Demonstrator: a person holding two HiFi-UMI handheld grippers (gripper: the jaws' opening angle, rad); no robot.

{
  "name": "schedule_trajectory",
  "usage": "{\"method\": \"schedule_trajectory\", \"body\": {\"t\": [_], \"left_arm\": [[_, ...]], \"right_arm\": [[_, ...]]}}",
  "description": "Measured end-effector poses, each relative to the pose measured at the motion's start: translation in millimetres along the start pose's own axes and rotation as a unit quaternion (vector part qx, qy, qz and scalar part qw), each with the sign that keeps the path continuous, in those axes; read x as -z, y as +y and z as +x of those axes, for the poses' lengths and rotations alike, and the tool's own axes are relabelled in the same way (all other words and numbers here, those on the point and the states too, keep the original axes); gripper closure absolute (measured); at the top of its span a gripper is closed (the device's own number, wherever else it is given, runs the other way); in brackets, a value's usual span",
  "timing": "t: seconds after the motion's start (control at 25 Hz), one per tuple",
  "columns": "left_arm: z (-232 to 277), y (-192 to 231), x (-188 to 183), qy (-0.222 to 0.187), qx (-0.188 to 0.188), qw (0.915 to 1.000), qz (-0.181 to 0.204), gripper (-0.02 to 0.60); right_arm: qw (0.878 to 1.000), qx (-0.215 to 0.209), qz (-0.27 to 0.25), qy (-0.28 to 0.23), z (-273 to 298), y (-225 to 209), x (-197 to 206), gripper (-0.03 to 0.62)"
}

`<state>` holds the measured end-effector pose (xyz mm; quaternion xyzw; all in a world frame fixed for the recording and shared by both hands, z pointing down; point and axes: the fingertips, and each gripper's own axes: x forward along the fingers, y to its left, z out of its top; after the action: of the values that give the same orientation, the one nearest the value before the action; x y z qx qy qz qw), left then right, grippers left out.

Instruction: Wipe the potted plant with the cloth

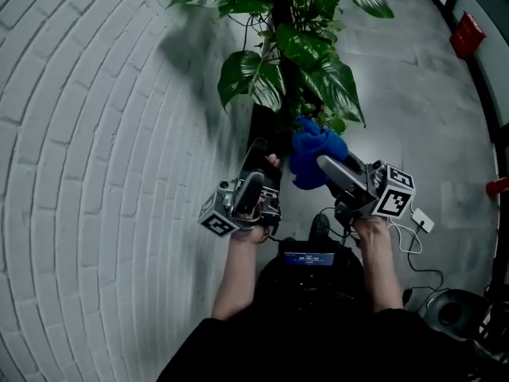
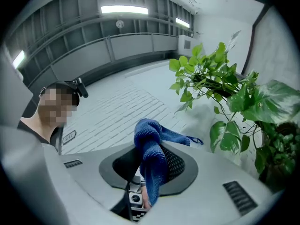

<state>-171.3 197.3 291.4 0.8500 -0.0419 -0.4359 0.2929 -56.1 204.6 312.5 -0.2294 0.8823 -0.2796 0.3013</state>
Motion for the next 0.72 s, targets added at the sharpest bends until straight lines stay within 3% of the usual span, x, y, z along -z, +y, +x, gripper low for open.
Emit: {"method": "schedule_trajectory", "body": {"t": [0.2,0.36,0.72], "left_arm": [[-38,-33,6,-0.002,0.0,0.9996,-0.026,0.229],[-54,-32,13,-0.004,0.004,0.9992,-0.04,0.235],[-53,-46,0,0.0,0.001,1.0,-0.01,0.256]], "right_arm": [[1.0,0.026,0.011,0.009,-10,38,43,0.479],[0.999,0.037,0.025,0.011,-16,37,62,0.479],[0.999,0.021,0.029,0.033,1,45,67,0.479]]}}
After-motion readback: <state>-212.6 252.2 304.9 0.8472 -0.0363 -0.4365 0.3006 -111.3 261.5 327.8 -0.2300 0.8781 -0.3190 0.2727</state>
